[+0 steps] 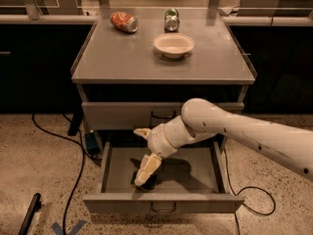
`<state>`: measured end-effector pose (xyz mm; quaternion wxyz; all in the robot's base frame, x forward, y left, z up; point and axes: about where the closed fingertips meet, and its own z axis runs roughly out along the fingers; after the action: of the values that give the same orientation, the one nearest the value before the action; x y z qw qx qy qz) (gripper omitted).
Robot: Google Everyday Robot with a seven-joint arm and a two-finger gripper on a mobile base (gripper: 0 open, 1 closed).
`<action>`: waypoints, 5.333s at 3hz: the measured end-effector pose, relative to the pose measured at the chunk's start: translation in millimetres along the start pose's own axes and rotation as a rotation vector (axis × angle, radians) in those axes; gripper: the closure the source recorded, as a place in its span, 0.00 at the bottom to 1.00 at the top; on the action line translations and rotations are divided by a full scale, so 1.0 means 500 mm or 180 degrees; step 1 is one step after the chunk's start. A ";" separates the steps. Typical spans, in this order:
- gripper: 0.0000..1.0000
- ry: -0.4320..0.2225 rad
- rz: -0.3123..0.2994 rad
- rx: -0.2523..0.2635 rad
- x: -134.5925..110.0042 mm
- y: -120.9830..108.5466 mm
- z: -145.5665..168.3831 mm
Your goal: Pick sponge from middle drawer and place on counter
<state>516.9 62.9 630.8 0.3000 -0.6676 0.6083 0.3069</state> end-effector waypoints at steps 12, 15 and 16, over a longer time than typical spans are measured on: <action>0.00 -0.0345 0.0640 0.0146 0.344 -0.098 0.318; 0.00 -0.0302 0.0633 0.0095 0.360 -0.145 0.325; 0.00 -0.0335 0.0684 0.0114 0.379 -0.125 0.347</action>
Offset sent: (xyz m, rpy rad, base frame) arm 0.0095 0.0046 -0.1114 0.0479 0.0711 -0.0666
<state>584.9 83.2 376.3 0.3088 -0.5760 0.6652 0.3611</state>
